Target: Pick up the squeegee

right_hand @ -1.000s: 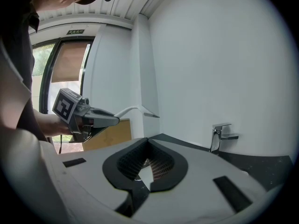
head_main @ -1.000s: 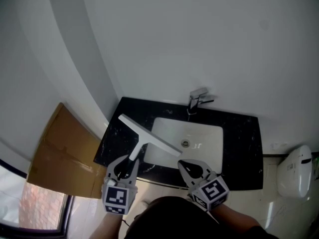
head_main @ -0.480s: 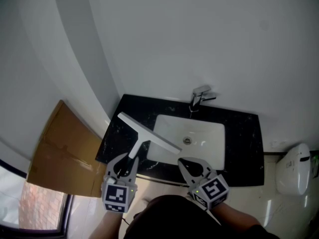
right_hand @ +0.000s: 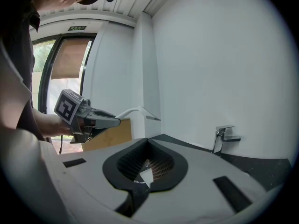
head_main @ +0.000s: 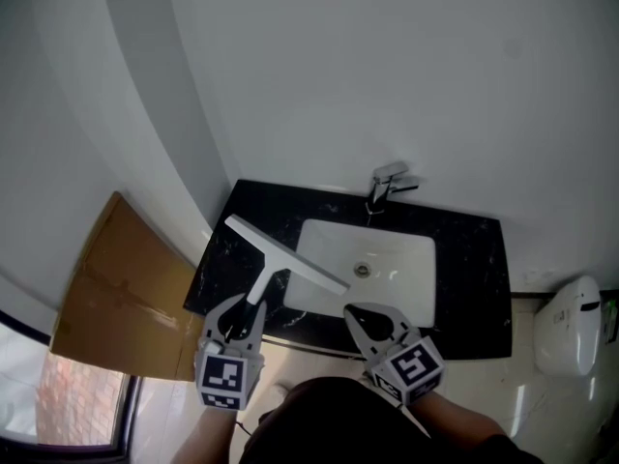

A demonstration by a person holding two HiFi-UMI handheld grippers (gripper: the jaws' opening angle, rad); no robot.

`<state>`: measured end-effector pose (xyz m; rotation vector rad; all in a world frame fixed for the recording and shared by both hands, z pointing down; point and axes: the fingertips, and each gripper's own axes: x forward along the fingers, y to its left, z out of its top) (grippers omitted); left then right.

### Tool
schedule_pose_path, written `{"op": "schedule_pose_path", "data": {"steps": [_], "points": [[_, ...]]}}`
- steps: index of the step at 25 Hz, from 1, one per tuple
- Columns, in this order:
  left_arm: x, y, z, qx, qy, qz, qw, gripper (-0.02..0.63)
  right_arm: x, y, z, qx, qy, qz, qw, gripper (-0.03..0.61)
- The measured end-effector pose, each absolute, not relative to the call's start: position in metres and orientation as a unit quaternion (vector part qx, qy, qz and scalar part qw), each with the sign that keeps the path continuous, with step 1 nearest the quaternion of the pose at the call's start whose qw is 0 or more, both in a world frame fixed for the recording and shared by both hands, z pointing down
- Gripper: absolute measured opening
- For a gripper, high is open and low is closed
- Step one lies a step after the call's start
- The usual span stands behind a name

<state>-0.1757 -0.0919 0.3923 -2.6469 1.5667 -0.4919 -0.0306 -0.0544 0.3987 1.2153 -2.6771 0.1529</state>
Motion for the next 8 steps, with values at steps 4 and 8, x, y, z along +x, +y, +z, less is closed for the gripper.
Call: {"op": "schedule_pose_path", "data": {"steps": [4,8], "points": [[-0.1753,-0.0913,0.3925,-0.849,0.503,-0.159,0.012,0.098,-0.0299,-0.0537,0.3994,0.412,-0.904,0.057,0.104,-0.008],[-0.1747,-0.0915,0.3918,-0.850,0.503,-0.158,0.012,0.098,-0.0310,-0.0540,0.3987,0.412,-0.903,0.058,0.102,-0.008]]}}
